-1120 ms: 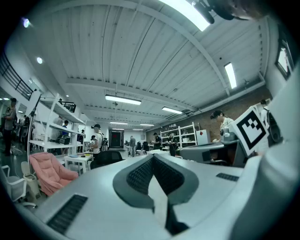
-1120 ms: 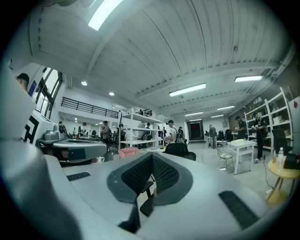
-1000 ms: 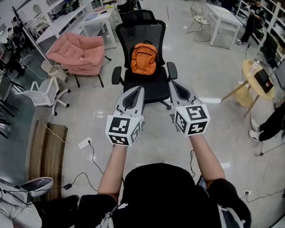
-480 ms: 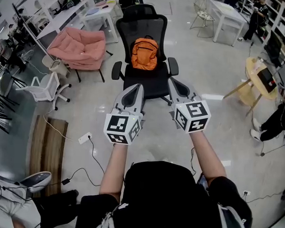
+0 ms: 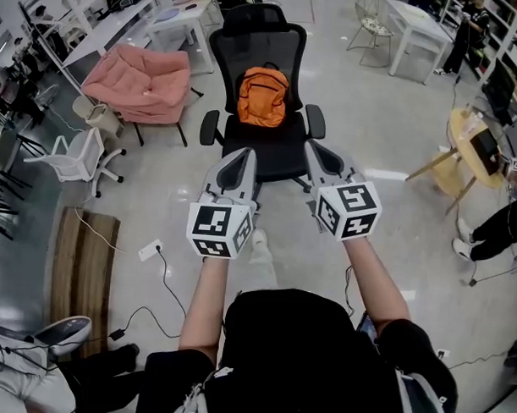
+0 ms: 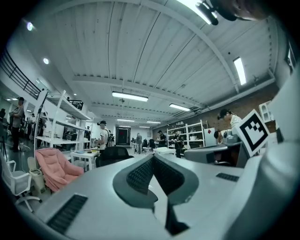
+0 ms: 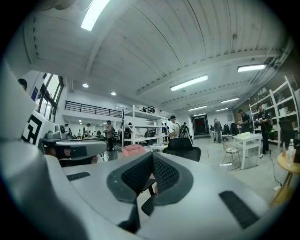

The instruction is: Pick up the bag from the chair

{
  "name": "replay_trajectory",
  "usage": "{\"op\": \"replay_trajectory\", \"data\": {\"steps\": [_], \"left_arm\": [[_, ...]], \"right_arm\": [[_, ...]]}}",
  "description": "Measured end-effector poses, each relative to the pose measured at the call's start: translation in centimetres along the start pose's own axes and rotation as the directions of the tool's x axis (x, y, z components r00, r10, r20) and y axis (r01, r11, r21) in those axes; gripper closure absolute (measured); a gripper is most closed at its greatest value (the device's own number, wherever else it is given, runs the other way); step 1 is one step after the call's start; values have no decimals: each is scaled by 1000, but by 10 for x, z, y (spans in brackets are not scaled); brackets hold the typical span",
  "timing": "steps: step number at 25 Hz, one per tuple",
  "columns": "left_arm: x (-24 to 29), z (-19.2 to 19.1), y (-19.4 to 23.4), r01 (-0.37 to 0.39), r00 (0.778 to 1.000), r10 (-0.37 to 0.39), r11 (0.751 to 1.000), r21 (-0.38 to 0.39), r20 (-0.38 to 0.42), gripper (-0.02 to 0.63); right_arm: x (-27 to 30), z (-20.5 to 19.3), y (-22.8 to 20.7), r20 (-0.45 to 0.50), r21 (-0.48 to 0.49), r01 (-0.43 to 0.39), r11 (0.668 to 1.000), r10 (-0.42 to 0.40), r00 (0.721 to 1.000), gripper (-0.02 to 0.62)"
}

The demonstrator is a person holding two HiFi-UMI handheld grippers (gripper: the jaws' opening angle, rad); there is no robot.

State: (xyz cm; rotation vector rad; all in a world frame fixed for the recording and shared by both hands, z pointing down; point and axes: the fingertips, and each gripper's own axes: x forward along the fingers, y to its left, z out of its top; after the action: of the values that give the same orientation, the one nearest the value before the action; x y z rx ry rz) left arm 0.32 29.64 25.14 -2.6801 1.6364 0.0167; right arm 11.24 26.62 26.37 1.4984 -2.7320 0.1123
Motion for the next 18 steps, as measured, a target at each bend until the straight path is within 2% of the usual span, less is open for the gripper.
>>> {"op": "replay_trajectory", "data": {"steps": [8,18], "left_arm": [[68,-6,54,3,1000,-3,1000,-19,0,598],[171,-27,154,20,997,-24,998,-58,-71,597]], "right_arm": [[80,-1,-27,-5,9,-9,1000,9,1000,597],[221,-6,-63,-35,53,2,999,0,999,597]]}}
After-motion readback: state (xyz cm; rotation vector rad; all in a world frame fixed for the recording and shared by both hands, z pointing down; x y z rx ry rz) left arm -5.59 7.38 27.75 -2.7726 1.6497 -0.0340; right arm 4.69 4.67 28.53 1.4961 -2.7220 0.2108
